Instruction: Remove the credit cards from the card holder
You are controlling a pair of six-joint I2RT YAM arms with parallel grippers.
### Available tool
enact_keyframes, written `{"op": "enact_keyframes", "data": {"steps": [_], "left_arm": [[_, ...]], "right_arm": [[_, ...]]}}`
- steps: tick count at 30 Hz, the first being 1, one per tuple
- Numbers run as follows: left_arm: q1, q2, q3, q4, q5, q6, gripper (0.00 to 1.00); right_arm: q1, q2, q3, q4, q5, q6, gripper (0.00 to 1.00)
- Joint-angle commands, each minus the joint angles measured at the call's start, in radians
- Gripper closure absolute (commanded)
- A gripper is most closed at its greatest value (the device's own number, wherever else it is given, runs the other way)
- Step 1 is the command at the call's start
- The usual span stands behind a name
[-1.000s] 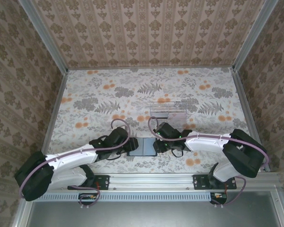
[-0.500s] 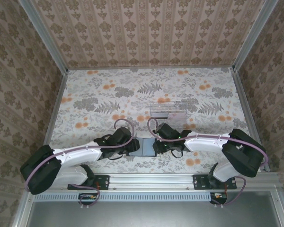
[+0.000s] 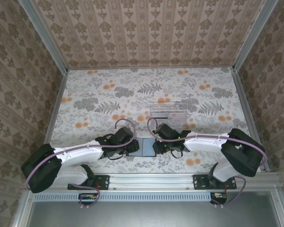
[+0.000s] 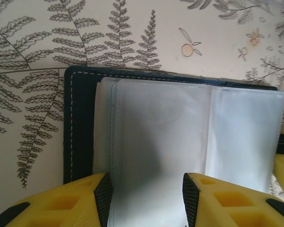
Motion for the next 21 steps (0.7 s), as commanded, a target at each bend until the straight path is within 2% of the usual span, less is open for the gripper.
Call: {"op": "enact_keyframes", "data": {"steps": [1,6,13,15,18,21], "left_arm": [[-0.009,0.039,0.026,0.014,0.020,0.013,0.53],[-0.011,0.068,0.036,0.031,0.038,0.017,0.56],[-0.021,0.011,0.031,0.118,0.081,0.031,0.56],[-0.027,-0.010,0.034,0.127,0.083,0.038,0.53],[-0.032,-0.033,0.040,0.122,0.081,0.048,0.45],[-0.038,-0.042,0.048,0.118,0.081,0.054,0.43]], "right_arm": [[0.007,0.017,0.003,-0.006,0.002,0.009,0.65],[0.009,0.017,0.005,-0.009,0.003,0.011,0.65],[0.009,0.028,0.003,-0.008,0.007,0.011,0.65],[0.009,0.034,0.003,-0.006,0.005,0.011,0.65],[0.009,0.040,0.004,-0.005,0.005,0.014,0.65],[0.009,0.044,0.006,-0.004,0.004,0.013,0.65]]}}
